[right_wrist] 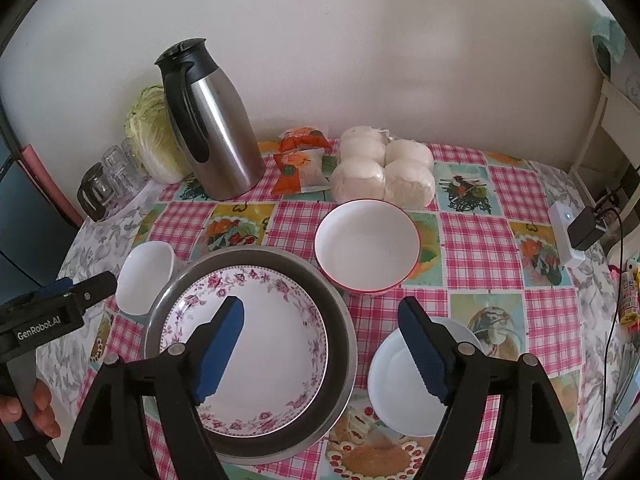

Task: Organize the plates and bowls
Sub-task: 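Open both grippers and move them toward the red-rimmed white bowl, then close the right gripper on the red-rimmed bowl rim while the left gripper closes beside it, then lift the red-rimmed bowl with both grippers and carry it over the basin, then lower the red-rimmed bowl onto the floral plate and open both grippers, then move both grippers toward the white square bowl beside the basin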

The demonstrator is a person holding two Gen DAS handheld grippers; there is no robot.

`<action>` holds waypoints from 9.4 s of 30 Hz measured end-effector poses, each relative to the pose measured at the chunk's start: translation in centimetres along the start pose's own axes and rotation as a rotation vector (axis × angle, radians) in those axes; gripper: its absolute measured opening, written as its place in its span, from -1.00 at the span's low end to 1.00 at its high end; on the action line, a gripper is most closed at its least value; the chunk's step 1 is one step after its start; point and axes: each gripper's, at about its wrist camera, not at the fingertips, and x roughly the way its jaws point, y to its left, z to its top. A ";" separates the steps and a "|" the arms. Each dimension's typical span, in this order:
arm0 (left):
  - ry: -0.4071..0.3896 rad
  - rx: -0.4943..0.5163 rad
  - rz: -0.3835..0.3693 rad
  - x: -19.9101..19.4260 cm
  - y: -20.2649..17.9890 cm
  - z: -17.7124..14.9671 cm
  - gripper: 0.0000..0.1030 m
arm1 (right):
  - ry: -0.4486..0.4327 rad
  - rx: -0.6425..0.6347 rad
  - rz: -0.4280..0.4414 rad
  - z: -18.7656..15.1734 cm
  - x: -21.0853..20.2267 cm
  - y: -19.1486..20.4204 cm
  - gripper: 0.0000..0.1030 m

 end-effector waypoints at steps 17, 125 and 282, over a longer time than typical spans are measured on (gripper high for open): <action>-0.032 -0.020 0.065 1.7 -2.4 0.8 1.00 | -0.014 0.062 -0.014 0.4 0.9 -3.1 0.81; 0.008 0.133 -0.191 6.8 -17.8 3.1 -0.72 | -0.037 0.228 0.138 2.0 8.1 -9.7 -0.47; 0.027 -0.235 0.088 1.9 6.6 -3.1 1.00 | -0.021 -0.092 -0.045 -3.0 3.7 6.8 0.83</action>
